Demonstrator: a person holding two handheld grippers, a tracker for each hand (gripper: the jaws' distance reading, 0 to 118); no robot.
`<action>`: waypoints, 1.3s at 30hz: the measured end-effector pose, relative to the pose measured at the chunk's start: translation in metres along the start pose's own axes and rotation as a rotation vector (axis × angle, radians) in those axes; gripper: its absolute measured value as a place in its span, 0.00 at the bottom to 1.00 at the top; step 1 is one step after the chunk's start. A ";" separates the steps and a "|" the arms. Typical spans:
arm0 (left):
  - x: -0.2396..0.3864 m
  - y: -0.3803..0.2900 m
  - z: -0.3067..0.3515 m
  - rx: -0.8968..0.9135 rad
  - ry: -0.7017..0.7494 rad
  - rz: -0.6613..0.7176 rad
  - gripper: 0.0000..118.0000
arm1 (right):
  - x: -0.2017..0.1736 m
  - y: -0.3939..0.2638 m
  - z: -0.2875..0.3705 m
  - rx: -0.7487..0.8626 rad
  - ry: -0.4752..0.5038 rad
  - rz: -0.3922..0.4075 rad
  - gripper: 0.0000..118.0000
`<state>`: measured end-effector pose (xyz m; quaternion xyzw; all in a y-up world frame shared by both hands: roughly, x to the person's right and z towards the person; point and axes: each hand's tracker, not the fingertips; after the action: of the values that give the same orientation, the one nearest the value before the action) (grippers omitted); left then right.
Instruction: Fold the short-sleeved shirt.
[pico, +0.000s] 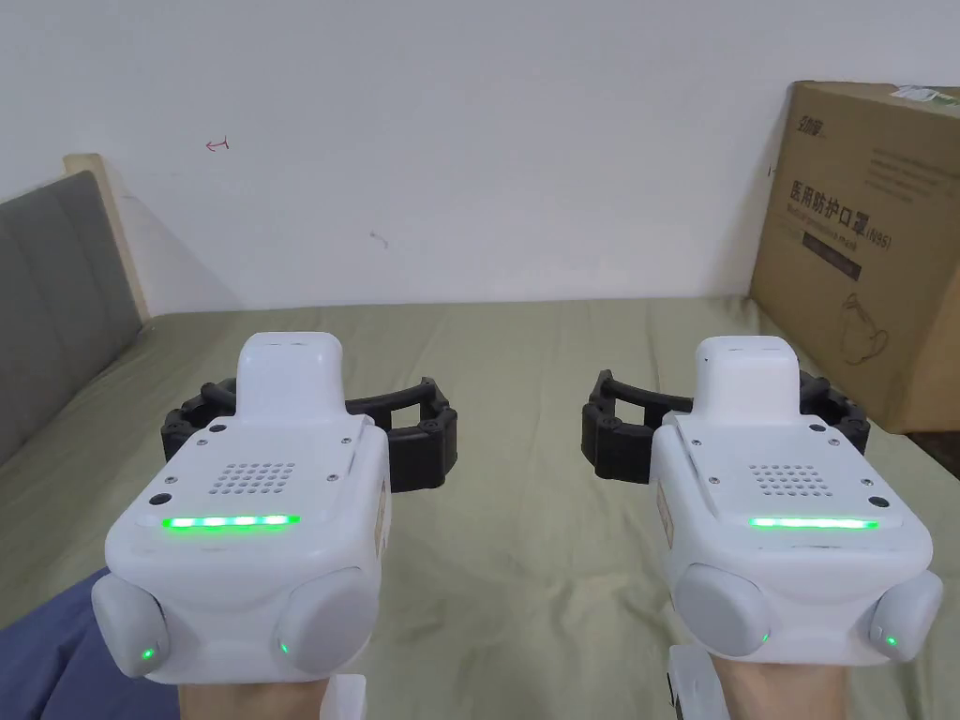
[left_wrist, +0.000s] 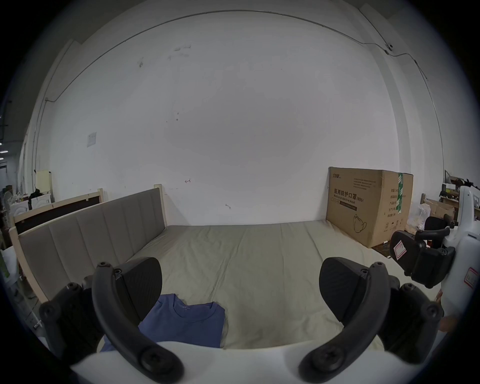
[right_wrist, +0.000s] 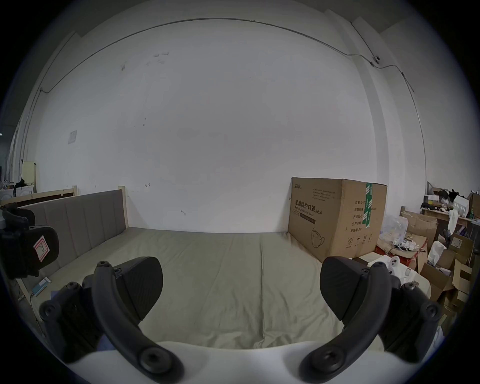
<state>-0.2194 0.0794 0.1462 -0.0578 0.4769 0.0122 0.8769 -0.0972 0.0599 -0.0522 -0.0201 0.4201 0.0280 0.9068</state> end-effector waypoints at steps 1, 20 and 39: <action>0.000 0.000 0.000 -0.001 -0.002 0.001 1.00 | 0.000 0.000 0.000 0.000 0.002 0.001 1.00; 0.001 0.000 0.002 0.030 0.028 0.001 0.00 | 0.000 0.001 0.004 0.014 0.014 -0.007 0.00; -0.063 0.004 0.027 0.018 0.211 -0.012 0.00 | -0.063 0.010 -0.018 -0.014 0.232 0.001 0.00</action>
<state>-0.2310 0.0890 0.2132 -0.0538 0.5662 -0.0037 0.8225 -0.1520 0.0667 -0.0159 -0.0293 0.5221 0.0289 0.8519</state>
